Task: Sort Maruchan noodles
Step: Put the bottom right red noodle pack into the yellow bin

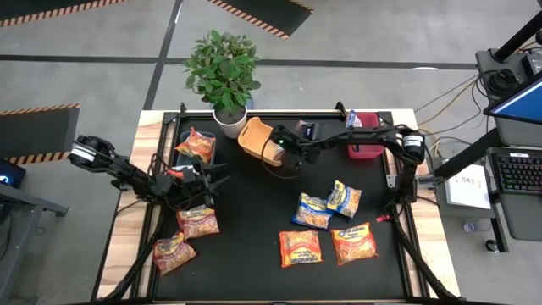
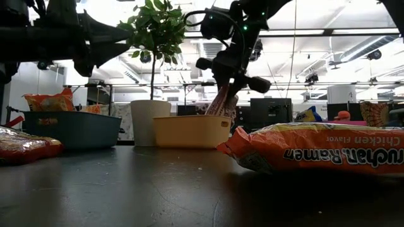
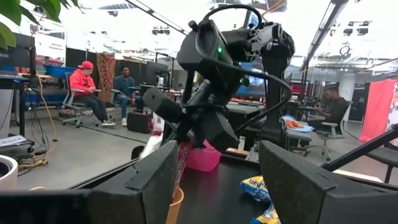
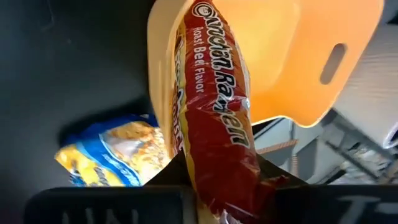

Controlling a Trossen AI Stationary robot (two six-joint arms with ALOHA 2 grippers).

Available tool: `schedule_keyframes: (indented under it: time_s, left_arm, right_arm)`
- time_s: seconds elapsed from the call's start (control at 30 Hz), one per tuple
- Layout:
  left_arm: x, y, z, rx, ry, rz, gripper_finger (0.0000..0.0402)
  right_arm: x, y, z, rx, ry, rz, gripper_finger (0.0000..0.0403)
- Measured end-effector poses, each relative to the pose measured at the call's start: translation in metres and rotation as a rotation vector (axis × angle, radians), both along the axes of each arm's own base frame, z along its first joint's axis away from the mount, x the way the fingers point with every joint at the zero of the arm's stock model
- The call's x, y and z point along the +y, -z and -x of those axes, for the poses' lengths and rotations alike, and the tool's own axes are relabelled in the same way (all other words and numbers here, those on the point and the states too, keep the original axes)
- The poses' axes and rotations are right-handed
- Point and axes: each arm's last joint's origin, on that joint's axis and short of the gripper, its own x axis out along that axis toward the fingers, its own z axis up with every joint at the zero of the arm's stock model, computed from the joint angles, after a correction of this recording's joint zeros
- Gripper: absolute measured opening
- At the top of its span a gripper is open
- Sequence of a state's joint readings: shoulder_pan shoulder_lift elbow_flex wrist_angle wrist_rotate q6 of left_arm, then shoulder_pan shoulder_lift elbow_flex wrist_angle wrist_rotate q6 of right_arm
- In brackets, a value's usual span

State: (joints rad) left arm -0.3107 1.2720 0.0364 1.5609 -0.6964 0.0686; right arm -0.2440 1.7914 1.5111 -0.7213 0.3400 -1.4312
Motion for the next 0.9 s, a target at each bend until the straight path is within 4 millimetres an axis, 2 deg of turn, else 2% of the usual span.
schedule_keyframes:
  time_s: [0.2,0.47,0.6,0.73,0.9]
  left_arm:
    - [0.000,0.000,0.000,-0.003,0.001,0.005,0.0207]
    - [0.000,0.000,0.000,-0.002,0.001,0.005,0.0207]
    - [0.000,0.000,0.000,-0.001,0.001,0.005,0.0207]
    - [0.000,0.000,0.000,0.002,0.001,0.004,0.0207]
    - [0.000,0.001,0.000,0.005,0.001,0.003,0.0207]
  right_arm:
    - [-0.001,0.012,-0.003,0.029,0.031,-0.019,0.0081]
    - [-0.002,0.012,-0.003,-0.005,0.122,-0.005,0.0126]
    - [-0.002,0.007,-0.001,-0.012,0.146,0.039,0.0147]
    - [0.000,0.000,0.001,-0.038,0.201,0.081,0.0149]
    - [0.008,-0.022,0.011,-0.147,0.394,0.213,0.0150]
